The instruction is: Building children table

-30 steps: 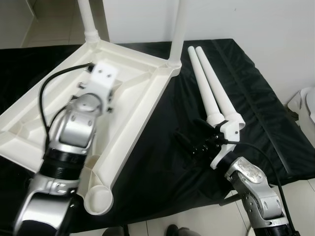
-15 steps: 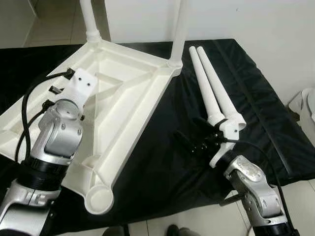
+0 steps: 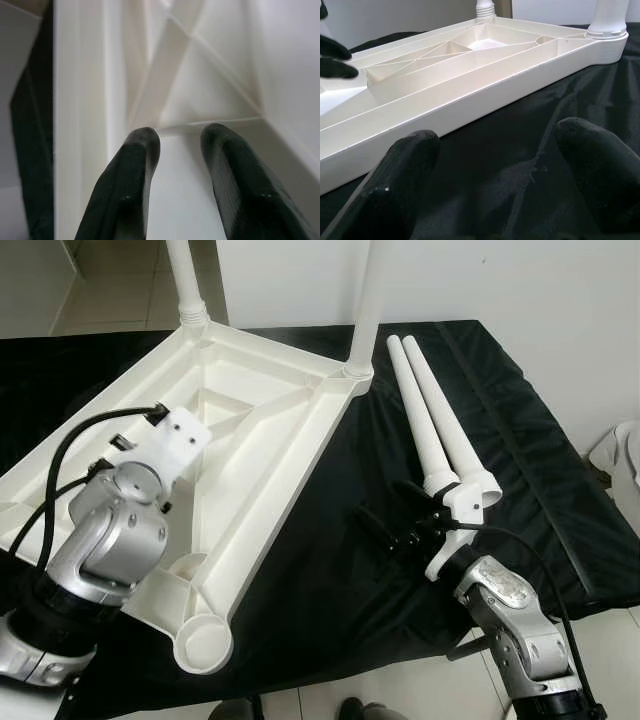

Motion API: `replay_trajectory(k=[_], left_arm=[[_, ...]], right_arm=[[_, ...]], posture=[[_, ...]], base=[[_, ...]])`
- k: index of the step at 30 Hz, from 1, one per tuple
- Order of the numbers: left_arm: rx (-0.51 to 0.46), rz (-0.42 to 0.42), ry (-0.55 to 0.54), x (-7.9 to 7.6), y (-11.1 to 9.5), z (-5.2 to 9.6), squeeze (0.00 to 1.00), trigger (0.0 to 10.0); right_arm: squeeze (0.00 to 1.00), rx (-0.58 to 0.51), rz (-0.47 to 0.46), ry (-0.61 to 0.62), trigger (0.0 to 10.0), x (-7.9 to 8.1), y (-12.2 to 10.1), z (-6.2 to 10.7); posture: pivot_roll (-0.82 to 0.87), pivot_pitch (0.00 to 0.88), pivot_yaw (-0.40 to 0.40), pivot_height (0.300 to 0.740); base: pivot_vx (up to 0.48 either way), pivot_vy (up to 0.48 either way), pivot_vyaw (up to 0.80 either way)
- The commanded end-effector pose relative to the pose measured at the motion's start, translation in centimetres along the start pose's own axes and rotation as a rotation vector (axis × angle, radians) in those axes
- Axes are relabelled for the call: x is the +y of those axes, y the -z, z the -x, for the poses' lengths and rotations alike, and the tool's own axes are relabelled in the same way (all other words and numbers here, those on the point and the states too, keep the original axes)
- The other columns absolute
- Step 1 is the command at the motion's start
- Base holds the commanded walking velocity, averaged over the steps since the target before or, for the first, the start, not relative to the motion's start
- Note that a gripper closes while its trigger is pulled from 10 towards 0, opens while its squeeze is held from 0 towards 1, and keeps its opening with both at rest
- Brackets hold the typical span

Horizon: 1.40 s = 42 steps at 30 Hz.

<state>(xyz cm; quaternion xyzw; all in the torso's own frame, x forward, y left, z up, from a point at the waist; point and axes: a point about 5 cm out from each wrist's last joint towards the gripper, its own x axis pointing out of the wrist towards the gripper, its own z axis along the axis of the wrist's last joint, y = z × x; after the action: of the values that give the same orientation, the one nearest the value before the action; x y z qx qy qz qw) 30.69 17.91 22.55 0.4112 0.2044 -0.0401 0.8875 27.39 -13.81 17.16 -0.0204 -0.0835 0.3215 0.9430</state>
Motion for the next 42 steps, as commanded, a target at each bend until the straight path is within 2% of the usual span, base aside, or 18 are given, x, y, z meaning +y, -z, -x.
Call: replay_trajectory(k=[1,6,11,15,24,31,37,42], left_arm=[[-0.005,0.0,0.042,-0.5,0.0,0.3,0.0,10.0],[-0.017,-0.015,0.076,-0.8,-0.2,0.7,0.0,10.0],[-0.012,-0.071,0.175,-1.9,0.0,1.3,0.0,10.0],[-0.012,-0.075,0.182,-2.0,0.0,1.4,0.0,10.0],[0.072,-0.124,0.183,-2.4,1.7,1.4,0.0,10.0],[0.061,-0.156,0.279,-4.1,1.7,1.9,0.0,10.0],[-0.026,-0.16,0.392,-6.4,0.1,2.6,0.0,10.0],[-0.049,-0.177,0.417,-7.1,-0.4,2.7,0.0,10.0]], right_arm=[[0.0,0.003,-0.003,-0.004,10.0,0.0,0.3,0.0],[0.0,0.004,-0.002,-0.01,10.0,0.0,0.3,-0.1],[0.0,-0.004,0.005,-0.016,10.0,-0.2,0.2,-0.4],[0.0,-0.004,0.005,-0.015,10.0,-0.2,0.2,-0.4],[0.0,-0.002,0.009,-0.006,10.0,-0.4,0.1,-0.1],[0.0,0.0,0.012,-0.005,10.0,-0.6,0.0,-0.1],[0.0,0.003,0.019,0.002,10.0,-0.9,-0.1,0.0],[0.0,-0.007,0.003,0.027,10.0,-1.1,-0.2,-0.2]], posture=[[0.03,0.146,-0.007,0.74],[0.03,0.142,-0.007,0.74],[0.03,0.14,-0.007,0.74],[0.03,0.14,-0.007,0.74],[0.03,0.158,-0.01,0.74],[0.02,0.168,-0.015,0.74],[0.02,0.17,-0.017,0.74],[0.01,0.171,-0.016,0.74]], base=[[0.0,0.0,0.0],[0.0,0.0,0.0],[0.0,0.0,0.0],[0.0,0.0,0.0],[0.0,0.0,0.0],[0.0,0.0,0.0],[0.0,0.0,0.0],[0.0,0.0,0.0]])
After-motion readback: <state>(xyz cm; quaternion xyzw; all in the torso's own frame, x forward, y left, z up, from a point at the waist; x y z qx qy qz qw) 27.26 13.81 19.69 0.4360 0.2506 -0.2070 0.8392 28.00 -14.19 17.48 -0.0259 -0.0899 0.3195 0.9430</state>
